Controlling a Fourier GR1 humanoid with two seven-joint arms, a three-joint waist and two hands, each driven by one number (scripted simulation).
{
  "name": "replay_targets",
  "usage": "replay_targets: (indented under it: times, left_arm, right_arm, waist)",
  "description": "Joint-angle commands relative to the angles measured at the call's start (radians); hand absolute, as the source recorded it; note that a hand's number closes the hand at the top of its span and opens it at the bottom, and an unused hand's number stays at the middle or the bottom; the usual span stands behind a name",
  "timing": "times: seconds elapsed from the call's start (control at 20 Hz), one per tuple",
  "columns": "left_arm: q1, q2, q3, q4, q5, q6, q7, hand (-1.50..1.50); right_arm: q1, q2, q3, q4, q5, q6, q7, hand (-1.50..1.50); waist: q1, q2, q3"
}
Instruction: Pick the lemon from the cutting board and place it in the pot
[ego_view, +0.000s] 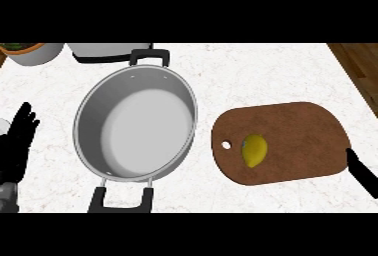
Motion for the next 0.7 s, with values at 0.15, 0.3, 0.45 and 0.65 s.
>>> replay_targets:
  times: [0.15, 0.3, 0.45, 0.65]
  left_arm:
    - [0.071, 0.013, -0.059, -0.022, -0.059, -0.029, -0.047, 0.00]
    - [0.051, 0.019, -0.078, -0.059, -0.077, -0.033, -0.035, 0.00]
    - [0.056, -0.019, -0.108, -0.068, -0.106, -0.005, -0.043, 0.00]
    - [0.042, -0.015, -0.134, -0.107, -0.129, -0.009, -0.019, 0.00]
  right_arm:
    - [0.253, 0.304, 0.131, -0.172, 0.218, -0.421, -0.120, -1.50]
    - [0.378, 0.346, 0.305, -0.232, 0.316, -0.497, -0.062, -1.50]
    - [0.481, 0.347, 0.396, -0.336, 0.421, -0.489, 0.073, -1.50]
    - [0.565, 0.317, 0.468, -0.420, 0.562, -0.419, 0.235, -1.50]
  waist:
    - [0.050, -0.012, -0.002]
    - [0.089, -0.002, -0.001]
    - [0.116, 0.008, -0.002]
    - [0.143, 0.016, -0.002]
